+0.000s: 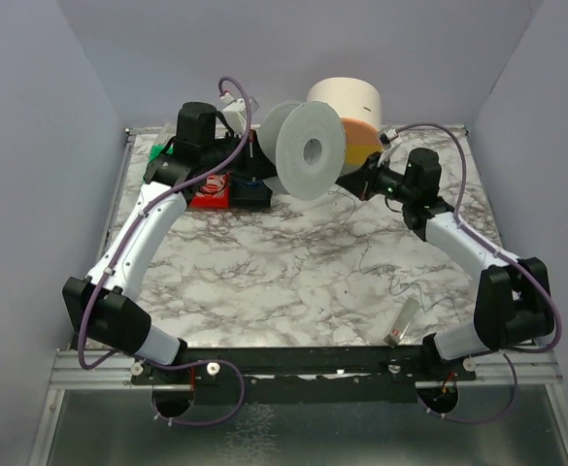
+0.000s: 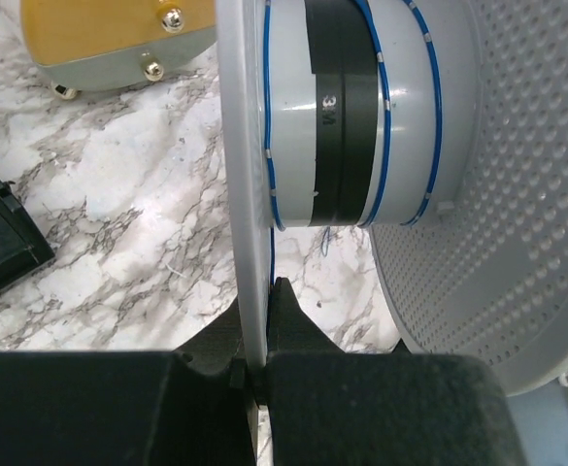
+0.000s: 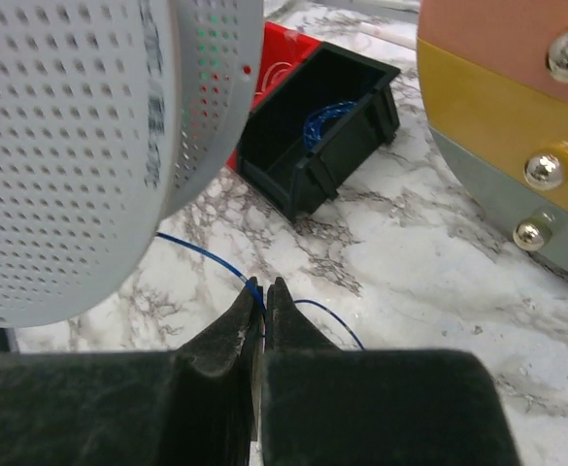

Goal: Wrap the cables
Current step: Wrap the cable around the cable reel.

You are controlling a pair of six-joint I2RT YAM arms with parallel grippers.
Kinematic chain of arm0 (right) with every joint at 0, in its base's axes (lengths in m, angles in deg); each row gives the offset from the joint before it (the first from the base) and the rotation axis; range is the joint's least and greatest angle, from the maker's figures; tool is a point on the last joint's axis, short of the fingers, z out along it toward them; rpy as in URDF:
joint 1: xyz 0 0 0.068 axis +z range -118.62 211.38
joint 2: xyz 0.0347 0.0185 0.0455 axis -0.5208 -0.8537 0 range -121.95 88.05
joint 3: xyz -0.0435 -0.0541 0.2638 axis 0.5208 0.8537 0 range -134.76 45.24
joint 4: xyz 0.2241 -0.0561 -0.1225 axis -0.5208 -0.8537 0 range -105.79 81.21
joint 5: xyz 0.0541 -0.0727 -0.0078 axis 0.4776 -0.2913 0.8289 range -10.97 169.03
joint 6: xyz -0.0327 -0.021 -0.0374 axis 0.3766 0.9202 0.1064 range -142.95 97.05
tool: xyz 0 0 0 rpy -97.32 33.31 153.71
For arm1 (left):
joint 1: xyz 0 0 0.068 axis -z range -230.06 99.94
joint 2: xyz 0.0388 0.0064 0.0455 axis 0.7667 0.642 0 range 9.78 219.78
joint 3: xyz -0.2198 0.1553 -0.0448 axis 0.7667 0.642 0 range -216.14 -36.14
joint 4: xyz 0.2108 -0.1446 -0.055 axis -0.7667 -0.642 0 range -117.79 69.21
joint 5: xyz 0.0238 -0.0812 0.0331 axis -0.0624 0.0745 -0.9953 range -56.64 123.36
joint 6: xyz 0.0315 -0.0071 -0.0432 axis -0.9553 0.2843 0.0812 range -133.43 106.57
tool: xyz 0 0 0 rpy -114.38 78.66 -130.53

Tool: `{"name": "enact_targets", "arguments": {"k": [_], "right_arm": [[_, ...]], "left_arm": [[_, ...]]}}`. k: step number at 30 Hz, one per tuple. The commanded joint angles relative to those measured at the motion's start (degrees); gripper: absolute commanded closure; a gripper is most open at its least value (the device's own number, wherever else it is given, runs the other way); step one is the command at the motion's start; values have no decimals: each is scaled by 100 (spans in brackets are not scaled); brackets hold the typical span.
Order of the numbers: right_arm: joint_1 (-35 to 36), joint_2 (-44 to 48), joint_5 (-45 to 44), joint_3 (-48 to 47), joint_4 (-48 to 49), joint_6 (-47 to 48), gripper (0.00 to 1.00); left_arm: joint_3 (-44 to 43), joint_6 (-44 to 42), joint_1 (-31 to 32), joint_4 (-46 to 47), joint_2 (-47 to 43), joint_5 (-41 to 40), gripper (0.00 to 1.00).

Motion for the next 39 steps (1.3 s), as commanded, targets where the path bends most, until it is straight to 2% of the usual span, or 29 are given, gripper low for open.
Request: {"name": "enact_targets", "arguments": {"k": [1, 3, 5, 10, 13, 15, 17, 20, 24, 26, 29, 31, 32, 35, 39], "right_arm": [[-374, -68, 1502, -662, -197, 61, 100], [-482, -200, 1945, -1251, -1187, 760, 100], [-527, -343, 2133, -1924, -2671, 1770, 99], [-539, -547, 2266, -3175, -4892, 3251, 100], [-541, -797, 2401, -3957, -5982, 3804, 100], [-539, -905, 2552, -4250, -6389, 3891, 100], [-543, -1015, 2811, -4377, -6629, 3849, 100], [-543, -1040, 3180, -4257, -6818, 4077, 100], [-564, -705, 3544, -3299, -6497, 5034, 99], [-615, -448, 3651, -2593, -5913, 5147, 93], [-803, -48, 3803, -1775, -4555, 4475, 84], [-842, 152, 3689, -1401, -4013, 4326, 69], [-844, 215, 3609, -1269, -3922, 4548, 60], [-826, 253, 3496, -846, -3658, 5026, 48], [-652, -19, 3258, -614, -3667, 5720, 43]], "left_arm": [[-137, -949, -33, -355, -252, 343, 100], [-180, -1332, 6, -665, -242, 33, 100], [-154, -1680, 69, -864, -265, -329, 100], [-40, -2390, 355, -1064, -342, -1354, 100], [81, -2658, 755, -1080, -403, -2138, 100], [158, -2765, 1078, -1052, -425, -2689, 100], [202, -2780, 1263, -1026, -425, -2862, 100], [125, -2706, 1300, -963, -429, -2759, 100], [-363, -2700, 1298, -1045, -413, -2499, 100], [-681, -2681, 1301, -1105, -415, -2302, 100], [-1145, -2617, 1303, -1197, -372, -2057, 100], [-1348, -2574, 1303, -1237, -338, -1899, 100], [-1411, -2553, 1301, -1253, -324, -1812, 100], [-1559, -2424, 1303, -1256, -271, -1597, 100], [-1741, -2244, 1303, -1255, -210, -1258, 100]]}}
